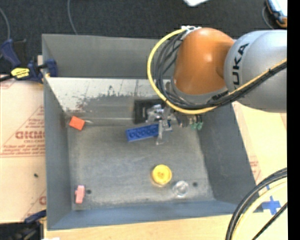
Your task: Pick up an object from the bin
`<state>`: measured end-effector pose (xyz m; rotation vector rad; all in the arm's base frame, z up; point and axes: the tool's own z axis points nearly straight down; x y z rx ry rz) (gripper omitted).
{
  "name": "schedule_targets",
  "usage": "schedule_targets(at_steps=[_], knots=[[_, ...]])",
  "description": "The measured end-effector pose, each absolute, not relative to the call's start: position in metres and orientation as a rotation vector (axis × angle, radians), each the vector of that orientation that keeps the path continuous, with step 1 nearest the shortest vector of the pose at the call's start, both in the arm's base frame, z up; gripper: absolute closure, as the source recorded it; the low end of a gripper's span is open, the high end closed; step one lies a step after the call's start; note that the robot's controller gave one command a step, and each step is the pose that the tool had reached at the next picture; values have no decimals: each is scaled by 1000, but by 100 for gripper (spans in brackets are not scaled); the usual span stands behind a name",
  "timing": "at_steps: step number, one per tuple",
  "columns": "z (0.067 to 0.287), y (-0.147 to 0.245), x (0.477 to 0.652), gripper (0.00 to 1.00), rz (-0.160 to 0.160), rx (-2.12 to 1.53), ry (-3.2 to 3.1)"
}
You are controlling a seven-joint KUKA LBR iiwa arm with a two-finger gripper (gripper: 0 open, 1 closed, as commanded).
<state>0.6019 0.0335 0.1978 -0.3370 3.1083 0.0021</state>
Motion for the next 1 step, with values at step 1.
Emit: schedule_targets(at_steps=[1], knots=[[198,34,602,100,3,-336,3108]])
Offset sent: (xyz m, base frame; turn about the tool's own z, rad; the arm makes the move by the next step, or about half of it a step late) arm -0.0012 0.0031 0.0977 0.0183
